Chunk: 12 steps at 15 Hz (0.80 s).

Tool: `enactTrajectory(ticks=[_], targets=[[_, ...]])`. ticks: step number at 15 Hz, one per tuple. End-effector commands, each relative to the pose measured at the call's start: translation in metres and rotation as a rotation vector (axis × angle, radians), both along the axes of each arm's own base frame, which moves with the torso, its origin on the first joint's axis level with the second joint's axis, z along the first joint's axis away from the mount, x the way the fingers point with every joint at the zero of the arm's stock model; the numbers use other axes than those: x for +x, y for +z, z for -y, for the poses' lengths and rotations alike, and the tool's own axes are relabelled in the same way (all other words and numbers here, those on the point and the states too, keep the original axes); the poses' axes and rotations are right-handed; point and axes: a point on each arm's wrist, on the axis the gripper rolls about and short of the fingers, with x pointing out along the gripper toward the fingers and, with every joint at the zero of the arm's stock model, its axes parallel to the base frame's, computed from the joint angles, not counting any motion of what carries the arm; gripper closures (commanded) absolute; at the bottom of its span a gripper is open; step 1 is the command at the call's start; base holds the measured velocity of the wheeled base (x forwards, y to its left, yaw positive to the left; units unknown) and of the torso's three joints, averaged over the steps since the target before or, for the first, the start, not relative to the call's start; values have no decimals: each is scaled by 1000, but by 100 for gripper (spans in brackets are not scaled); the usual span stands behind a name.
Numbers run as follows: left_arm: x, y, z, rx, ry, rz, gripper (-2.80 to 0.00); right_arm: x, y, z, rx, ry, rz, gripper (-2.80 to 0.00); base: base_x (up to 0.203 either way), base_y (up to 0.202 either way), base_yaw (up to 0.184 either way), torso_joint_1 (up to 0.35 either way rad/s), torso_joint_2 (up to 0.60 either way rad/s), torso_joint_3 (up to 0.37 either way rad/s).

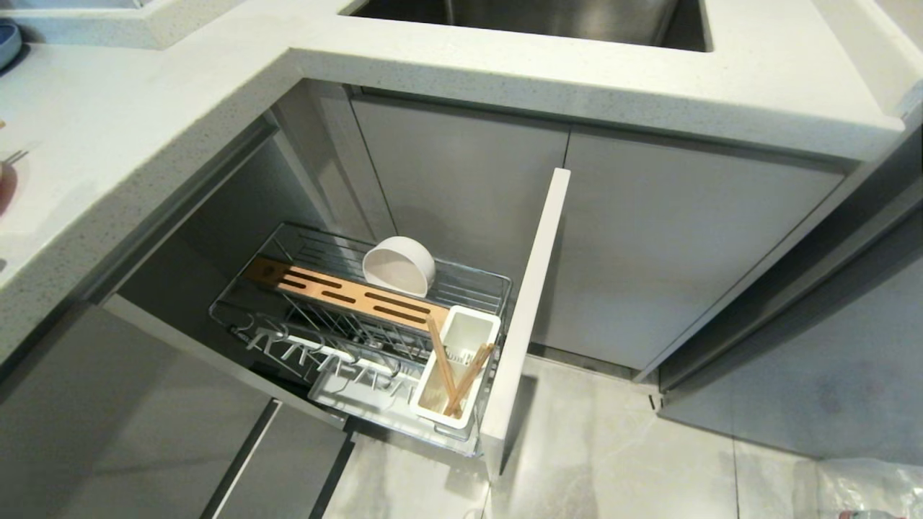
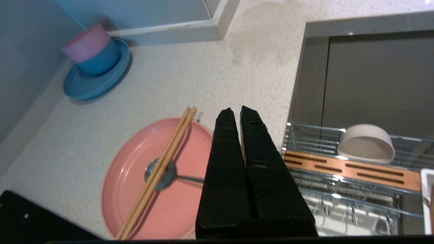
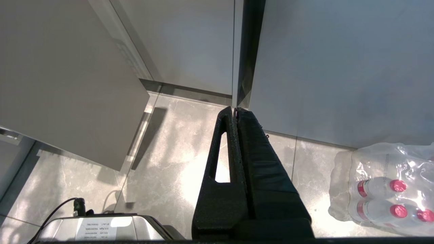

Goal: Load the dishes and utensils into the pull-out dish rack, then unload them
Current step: Pick up the chopsticks and place it in the cupboard

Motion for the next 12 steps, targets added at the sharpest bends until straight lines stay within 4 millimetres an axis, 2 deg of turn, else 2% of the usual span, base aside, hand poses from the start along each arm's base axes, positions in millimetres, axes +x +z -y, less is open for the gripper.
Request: enactTrajectory(ticks=[1,2,5,8,12], targets=[[2,1,0,-3,-19,-14,0,0,0,0,0,0,-1,0,0,0,0,0,0,0],[1,3,0,-36,-44,-1,0,0,0,0,0,0,-1,0,0,0,0,0,0,0],[14,20,0,-342,-117,48,0,0,0,0,0,0,-1,0,0,0,0,0,0,0],[29,11,-2,-388,-51,4,0,0,0,0,0,0,-1,0,0,0,0,0,0,0],[35,12,-4,-378,53,12,0,0,0,0,0,0,-1,0,0,0,0,0,0,0]])
